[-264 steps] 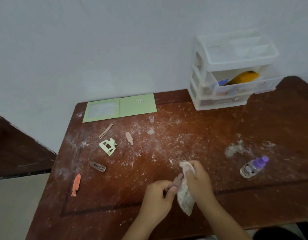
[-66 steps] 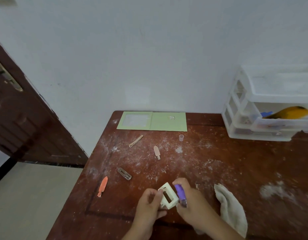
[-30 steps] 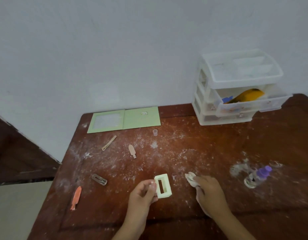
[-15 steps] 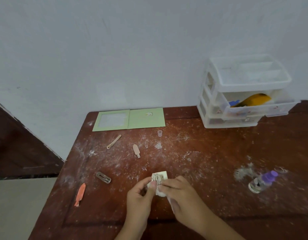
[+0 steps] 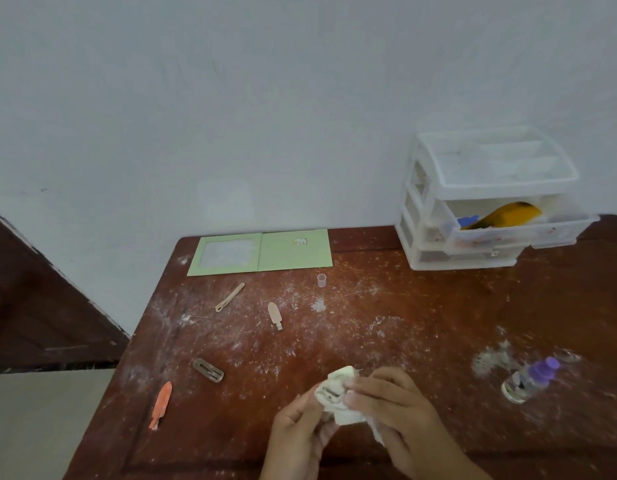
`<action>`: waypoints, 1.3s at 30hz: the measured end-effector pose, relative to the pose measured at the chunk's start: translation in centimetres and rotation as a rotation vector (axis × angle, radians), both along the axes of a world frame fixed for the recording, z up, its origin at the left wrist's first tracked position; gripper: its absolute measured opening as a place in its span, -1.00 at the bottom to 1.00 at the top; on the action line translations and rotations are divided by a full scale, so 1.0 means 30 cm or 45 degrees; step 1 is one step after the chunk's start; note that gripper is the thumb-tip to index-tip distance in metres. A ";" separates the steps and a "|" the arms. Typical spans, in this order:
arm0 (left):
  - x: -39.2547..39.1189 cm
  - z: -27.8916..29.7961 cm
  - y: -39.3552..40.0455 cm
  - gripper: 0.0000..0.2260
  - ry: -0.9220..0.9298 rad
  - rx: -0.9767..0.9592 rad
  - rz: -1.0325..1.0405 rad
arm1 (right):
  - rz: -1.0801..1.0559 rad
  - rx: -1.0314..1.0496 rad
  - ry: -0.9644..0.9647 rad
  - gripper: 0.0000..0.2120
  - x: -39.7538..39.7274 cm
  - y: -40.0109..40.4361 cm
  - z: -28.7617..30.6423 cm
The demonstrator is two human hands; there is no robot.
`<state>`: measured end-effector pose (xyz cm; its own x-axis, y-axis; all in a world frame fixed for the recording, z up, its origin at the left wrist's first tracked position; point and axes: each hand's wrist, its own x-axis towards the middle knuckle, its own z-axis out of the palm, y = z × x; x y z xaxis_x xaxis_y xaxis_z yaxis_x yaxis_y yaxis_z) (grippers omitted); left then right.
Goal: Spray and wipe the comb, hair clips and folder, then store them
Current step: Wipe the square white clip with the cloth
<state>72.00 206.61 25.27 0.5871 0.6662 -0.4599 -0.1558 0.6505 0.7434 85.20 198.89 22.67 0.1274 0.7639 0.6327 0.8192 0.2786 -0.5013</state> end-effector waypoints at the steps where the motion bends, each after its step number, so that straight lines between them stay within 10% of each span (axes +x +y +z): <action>1: -0.008 0.001 -0.004 -0.64 -0.026 -0.012 -0.041 | -0.024 -0.024 0.024 -0.78 0.014 0.009 -0.002; 10: 0.010 0.029 -0.023 -0.78 -0.085 -0.099 -0.028 | -0.332 -0.008 0.975 -0.50 -0.007 -0.013 0.002; 22: -0.024 0.043 0.025 -0.76 -0.116 -0.291 0.084 | 0.073 0.048 0.216 -0.77 -0.054 -0.032 0.009; 32: -0.008 0.081 -0.012 -0.74 -0.114 -0.344 0.021 | -0.209 -0.150 1.126 -0.43 0.018 -0.014 0.053; 39: -0.011 0.066 -0.006 -0.78 0.093 -0.079 -0.015 | 0.015 -0.054 0.663 -0.76 -0.056 -0.020 0.054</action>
